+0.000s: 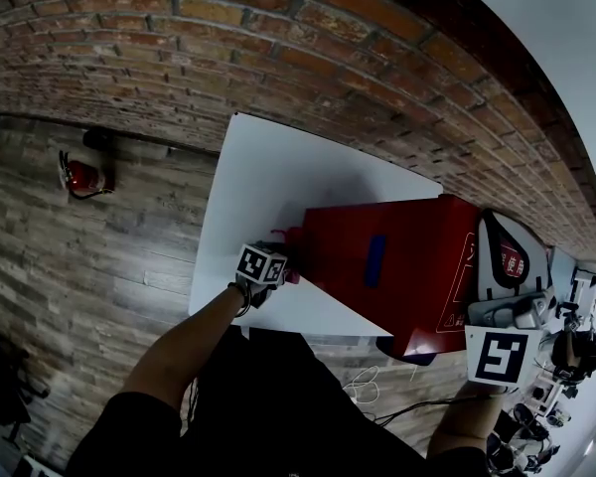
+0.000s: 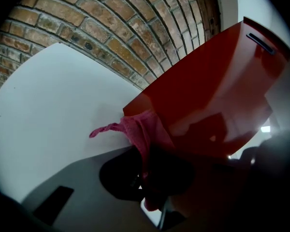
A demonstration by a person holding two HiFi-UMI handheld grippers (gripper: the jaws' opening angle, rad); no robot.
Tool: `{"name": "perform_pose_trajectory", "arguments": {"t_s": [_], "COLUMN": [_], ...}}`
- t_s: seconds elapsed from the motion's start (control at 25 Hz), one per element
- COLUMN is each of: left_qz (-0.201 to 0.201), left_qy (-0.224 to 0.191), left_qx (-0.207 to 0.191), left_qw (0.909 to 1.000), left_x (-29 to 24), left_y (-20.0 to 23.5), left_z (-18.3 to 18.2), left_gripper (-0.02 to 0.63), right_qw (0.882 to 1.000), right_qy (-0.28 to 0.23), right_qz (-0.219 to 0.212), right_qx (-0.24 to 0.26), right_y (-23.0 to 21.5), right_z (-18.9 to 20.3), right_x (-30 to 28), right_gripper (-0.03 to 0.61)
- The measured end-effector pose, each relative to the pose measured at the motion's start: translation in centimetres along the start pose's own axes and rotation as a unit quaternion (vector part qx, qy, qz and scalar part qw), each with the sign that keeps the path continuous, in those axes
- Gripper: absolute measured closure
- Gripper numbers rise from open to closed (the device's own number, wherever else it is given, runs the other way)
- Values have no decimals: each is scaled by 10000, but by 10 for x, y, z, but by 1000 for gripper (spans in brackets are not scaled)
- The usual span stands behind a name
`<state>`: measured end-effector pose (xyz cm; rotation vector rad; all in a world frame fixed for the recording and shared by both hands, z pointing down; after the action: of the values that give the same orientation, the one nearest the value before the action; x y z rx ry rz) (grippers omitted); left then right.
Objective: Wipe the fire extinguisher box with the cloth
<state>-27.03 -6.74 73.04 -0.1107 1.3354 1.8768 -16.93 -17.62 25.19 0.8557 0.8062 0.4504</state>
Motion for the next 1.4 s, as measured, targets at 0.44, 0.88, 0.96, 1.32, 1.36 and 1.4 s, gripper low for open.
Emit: {"name": "perform_pose_trajectory", "arguments": {"t_s": [0.44,0.88,0.96,1.32,1.36,1.4], "left_qz": [206,292,314,393,403,412], "left_qy": [-39,-113,-139,-195,-205,-215], "left_qx": [229,270,265,363,375,384], "left_qw": [9995,9991,9991,9984,9983,9982], "left_x": [11,21,23,32,33,34], "left_y": [-14,-29,-32,-45,-46,-47], "left_z": [-8,-16,-18,-26,-27,-27], "left_gripper": [546,546,546,546,546,546], "right_qw": [10000,10000,10000,10000,9999,9999], "right_qy": [-1,21,12,23,34,42], "right_qz": [-13,-39,-41,-48,-54,-59], "right_qx": [2,53,59,70,80,89], "right_y": [0,0,0,0,0,0], "right_z": [-1,-1,-2,-2,-2,-2], "right_x": [-1,-1,-1,-1,-1,-1], "right_gripper": [560,560,560,560,560,560]}}
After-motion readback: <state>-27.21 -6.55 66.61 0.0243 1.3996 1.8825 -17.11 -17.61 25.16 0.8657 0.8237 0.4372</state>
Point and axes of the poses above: the fingertips, and each gripper's own axes: x backward along the fingers, y to its left, z out of its underside, the point moved 6 cm from there along x, backward along the fingers, and after that the axes turned 5 degrees about -y, right-handed, at the moved point
